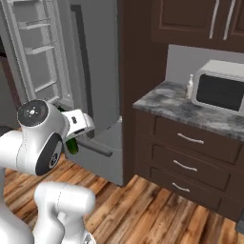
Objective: Place the liquors on the top shelf of the fridge to keep them out of children's reach, and place the cucumber on lower shelves for easy access.
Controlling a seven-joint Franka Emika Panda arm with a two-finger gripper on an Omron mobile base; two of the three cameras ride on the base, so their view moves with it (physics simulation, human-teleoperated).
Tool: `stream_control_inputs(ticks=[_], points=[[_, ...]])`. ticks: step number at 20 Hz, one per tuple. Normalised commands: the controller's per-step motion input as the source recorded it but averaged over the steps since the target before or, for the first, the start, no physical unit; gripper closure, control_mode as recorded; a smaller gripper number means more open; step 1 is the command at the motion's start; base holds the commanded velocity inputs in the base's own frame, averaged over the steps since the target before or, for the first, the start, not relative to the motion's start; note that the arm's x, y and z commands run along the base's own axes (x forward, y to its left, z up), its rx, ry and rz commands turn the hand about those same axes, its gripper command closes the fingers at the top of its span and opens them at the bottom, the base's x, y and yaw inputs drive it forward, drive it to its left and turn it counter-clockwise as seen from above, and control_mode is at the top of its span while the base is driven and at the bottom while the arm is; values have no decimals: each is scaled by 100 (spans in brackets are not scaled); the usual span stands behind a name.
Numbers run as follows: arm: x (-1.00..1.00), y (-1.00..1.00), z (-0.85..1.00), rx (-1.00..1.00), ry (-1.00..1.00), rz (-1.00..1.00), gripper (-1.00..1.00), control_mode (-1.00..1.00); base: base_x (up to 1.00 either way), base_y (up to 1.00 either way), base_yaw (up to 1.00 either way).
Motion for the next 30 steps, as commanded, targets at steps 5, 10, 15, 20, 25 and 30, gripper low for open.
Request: stream_control_inputs(ticks=[5, 10, 15, 20, 25, 30], points=[[0, 0, 0, 0, 0, 0, 100, 100, -15, 88, 5], [0, 0, 0, 0, 0, 0, 100, 100, -1, 84, -1], [0, 0, 0, 0, 0, 0, 100, 100, 0, 66, -17], [0, 0, 0, 0, 0, 0, 100, 100, 0, 47, -29], [0, 0, 0, 0, 0, 0, 100, 100, 0, 50, -36], [0, 0, 0, 0, 0, 0, 100, 100, 0, 62, -35]])
